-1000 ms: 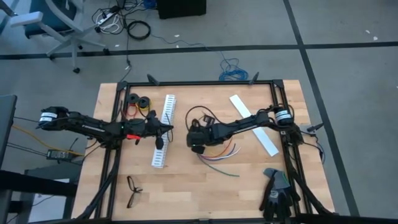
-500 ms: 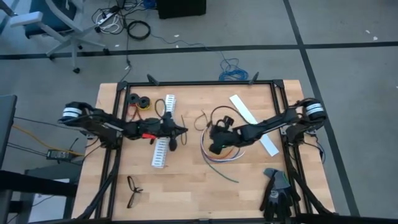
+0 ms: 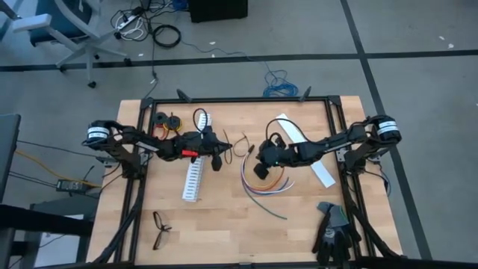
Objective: Ziptie cables
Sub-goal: Wrap the cable wires with the black zip tie
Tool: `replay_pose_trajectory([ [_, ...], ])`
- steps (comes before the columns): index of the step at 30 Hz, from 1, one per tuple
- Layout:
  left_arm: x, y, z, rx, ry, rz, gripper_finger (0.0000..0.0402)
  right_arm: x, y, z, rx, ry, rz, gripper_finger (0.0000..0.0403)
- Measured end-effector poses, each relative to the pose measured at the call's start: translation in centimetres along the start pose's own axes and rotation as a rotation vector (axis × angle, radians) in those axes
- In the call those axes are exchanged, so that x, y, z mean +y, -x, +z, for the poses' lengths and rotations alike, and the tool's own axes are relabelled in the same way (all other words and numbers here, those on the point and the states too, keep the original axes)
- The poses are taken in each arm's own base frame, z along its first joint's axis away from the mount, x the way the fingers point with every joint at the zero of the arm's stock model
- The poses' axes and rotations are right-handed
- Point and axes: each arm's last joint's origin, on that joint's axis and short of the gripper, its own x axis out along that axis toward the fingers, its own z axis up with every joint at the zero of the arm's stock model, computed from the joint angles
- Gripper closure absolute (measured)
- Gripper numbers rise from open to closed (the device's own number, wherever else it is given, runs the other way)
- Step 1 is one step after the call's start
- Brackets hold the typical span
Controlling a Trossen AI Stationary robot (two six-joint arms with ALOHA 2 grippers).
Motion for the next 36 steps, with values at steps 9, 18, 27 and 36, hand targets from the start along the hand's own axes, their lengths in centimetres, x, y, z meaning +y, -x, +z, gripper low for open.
replay_pose_trajectory([
  [9, -0.1, 0.0, -0.1, 0.009, 0.001, -0.013, 0.0401, -0.9, -2.0, 0.5, 0.045, -0.260, 0.060, 0.0274],
  [18, -0.8, 0.0, -0.6, 0.053, 0.018, -0.047, 0.0400, 1.0, -4.8, 1.4, 0.094, -0.299, 0.087, 0.0273],
  [27, -1.8, 0.2, -0.9, 0.072, 0.006, -0.088, 0.0400, 2.3, -6.5, 2.3, 0.182, -0.332, 0.022, 0.0273],
  [36, -1.8, 0.2, -0.9, 0.071, 0.006, -0.090, 0.0400, 2.9, -9.5, 3.5, 0.368, -0.417, -0.099, 0.0274],
])
